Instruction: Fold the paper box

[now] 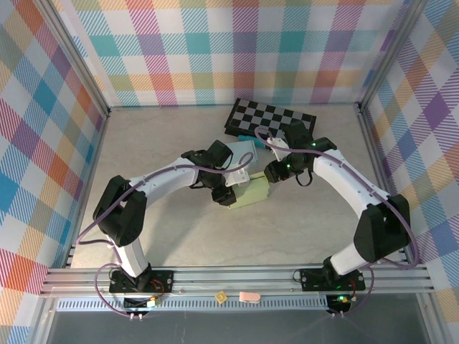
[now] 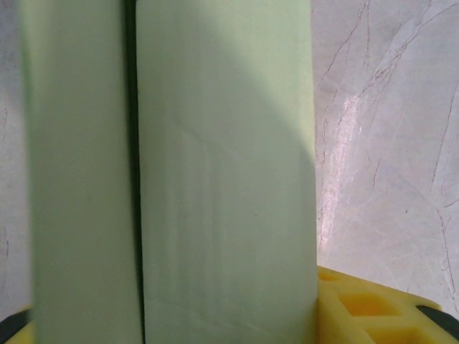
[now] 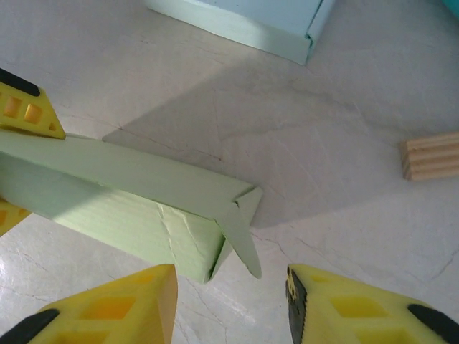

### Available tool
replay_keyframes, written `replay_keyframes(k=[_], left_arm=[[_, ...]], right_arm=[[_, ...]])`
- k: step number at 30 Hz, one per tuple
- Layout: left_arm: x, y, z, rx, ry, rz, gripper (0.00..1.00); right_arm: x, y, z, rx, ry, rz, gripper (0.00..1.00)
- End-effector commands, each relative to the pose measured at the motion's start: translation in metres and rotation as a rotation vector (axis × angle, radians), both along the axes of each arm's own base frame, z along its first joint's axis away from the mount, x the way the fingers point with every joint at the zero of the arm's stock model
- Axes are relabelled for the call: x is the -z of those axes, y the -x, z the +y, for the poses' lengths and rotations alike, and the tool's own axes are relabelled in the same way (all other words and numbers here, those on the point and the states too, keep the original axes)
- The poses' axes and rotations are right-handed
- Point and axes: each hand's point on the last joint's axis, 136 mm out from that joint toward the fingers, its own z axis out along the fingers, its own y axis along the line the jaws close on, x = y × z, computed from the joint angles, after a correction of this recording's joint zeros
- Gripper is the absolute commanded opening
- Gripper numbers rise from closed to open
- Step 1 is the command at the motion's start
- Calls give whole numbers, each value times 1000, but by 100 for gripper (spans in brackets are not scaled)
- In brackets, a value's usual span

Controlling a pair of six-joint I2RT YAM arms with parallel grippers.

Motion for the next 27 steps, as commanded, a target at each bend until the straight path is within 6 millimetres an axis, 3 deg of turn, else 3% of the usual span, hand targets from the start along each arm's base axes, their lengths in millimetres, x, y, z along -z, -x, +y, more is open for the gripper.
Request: replay_keyframes(k=[1, 6, 22, 27], left_arm=[[-6, 7, 7, 21, -4, 26, 49], [-5, 8, 7, 19, -4, 29, 49], [-5, 2, 8, -3, -10, 21, 50], [-5, -1, 7, -11, -9, 19, 50]], right_arm=[[-5, 2, 8, -42, -19, 21, 42], [5, 4, 6, -49, 18, 37, 41], [12, 5, 11, -66, 51, 40, 18], [15, 8, 11, -70, 77, 39, 17]])
